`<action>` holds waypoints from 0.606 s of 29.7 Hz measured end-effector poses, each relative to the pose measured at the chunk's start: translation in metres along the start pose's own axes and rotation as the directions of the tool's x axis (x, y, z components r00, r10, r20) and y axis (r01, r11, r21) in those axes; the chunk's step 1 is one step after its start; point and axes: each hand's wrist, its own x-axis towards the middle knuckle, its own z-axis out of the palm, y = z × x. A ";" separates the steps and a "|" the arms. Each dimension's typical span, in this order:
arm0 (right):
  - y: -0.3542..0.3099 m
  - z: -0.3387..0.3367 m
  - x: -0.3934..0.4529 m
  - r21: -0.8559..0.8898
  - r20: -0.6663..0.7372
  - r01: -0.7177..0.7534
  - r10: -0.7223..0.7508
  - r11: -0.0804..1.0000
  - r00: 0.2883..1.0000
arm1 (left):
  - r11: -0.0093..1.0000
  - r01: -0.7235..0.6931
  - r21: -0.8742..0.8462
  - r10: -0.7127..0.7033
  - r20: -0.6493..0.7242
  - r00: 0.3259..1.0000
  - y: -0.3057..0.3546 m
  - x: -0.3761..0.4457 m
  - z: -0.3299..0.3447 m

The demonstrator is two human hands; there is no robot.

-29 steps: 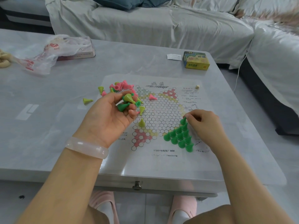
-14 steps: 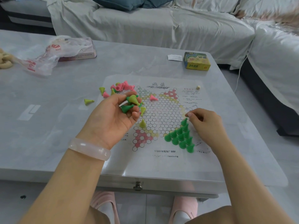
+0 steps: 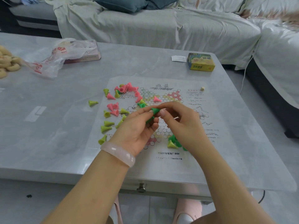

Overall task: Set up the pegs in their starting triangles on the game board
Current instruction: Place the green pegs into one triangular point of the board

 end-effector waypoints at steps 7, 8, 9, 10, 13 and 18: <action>0.006 -0.009 0.002 -0.175 -0.094 -0.044 0.027 0.984 0.995 | 1.000 -0.016 0.024 0.017 -0.076 0.997 0.005 0.002 -0.004; 0.006 -0.012 0.001 -0.163 -0.104 -0.052 0.036 0.985 0.994 | 0.999 -0.027 0.033 0.029 -0.070 0.997 0.006 0.001 -0.005; 0.005 -0.014 0.000 -0.144 -0.107 -0.054 0.039 0.988 0.994 | 0.998 -0.035 0.049 0.038 -0.060 0.998 0.007 0.000 -0.005; 0.003 -0.015 -0.001 -0.115 -0.100 -0.051 0.040 0.992 0.994 | 0.996 -0.039 0.079 0.043 -0.044 0.998 0.007 0.000 -0.005; -0.002 -0.015 -0.003 -0.015 -0.021 -0.042 0.041 0.999 0.999 | 0.979 -0.043 0.201 0.043 0.005 0.999 0.003 -0.004 -0.002; -0.002 -0.013 -0.002 0.131 0.004 -0.093 0.094 0.987 0.996 | 0.976 -0.042 0.214 0.034 0.042 0.999 -0.003 -0.007 0.005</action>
